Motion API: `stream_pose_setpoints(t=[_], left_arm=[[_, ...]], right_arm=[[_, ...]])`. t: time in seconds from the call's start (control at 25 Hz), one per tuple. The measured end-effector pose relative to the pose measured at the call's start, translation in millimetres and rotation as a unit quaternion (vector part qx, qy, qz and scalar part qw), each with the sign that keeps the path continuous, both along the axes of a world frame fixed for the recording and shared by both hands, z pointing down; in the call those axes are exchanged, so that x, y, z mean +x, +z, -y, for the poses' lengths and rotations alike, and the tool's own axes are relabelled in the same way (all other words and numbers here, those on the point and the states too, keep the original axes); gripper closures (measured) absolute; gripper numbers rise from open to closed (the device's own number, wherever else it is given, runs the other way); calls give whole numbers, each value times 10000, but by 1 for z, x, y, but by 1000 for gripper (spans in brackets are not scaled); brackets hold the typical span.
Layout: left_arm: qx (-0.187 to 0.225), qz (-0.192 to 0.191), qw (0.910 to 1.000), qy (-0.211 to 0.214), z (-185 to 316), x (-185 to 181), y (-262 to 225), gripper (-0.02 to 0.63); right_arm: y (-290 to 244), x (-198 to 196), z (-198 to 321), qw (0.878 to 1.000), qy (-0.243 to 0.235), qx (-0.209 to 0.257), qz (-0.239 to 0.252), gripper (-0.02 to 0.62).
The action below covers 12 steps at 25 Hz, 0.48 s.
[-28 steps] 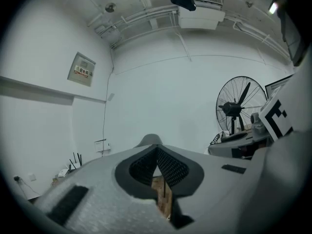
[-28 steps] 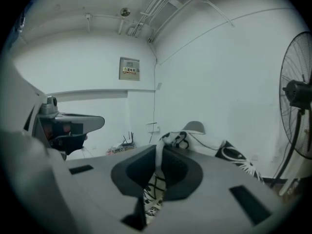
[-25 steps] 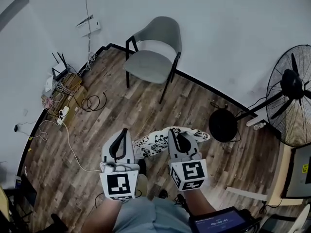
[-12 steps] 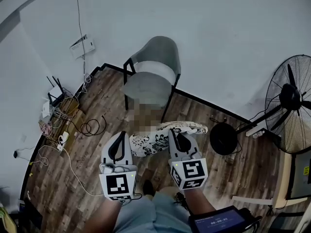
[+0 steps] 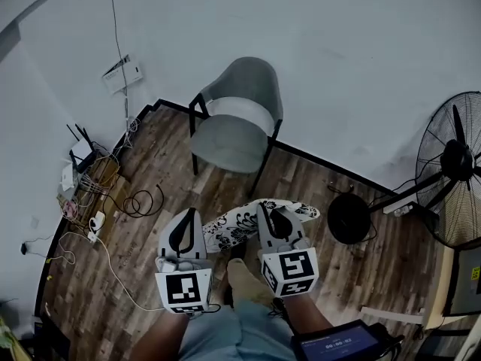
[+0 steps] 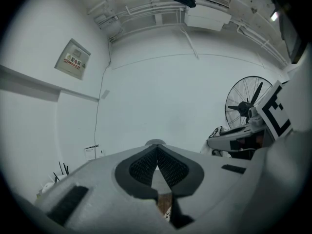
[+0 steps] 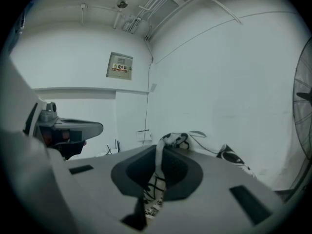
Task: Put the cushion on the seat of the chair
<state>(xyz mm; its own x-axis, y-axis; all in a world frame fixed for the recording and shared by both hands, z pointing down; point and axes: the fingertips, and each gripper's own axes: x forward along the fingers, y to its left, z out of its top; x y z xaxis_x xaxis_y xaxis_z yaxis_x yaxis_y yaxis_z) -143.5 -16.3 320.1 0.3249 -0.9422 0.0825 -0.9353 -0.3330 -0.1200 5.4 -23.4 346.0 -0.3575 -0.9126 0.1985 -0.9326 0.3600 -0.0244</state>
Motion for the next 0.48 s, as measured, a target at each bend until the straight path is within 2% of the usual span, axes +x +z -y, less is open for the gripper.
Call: stream_pose_setpoints(t=[0.2, 0.36, 0.48], left_arm=[[-200, 115, 9997, 58, 61, 10, 18, 597], [-445, 34, 9990, 57, 113, 19, 24, 597], [-458, 219, 9986, 149, 150, 25, 29, 597]], right_arm=[[20, 6, 57, 9998, 22, -183, 88, 575], [35, 11, 107, 9992, 19, -363, 167, 574], [45, 16, 140, 9984, -17, -511, 242, 574]])
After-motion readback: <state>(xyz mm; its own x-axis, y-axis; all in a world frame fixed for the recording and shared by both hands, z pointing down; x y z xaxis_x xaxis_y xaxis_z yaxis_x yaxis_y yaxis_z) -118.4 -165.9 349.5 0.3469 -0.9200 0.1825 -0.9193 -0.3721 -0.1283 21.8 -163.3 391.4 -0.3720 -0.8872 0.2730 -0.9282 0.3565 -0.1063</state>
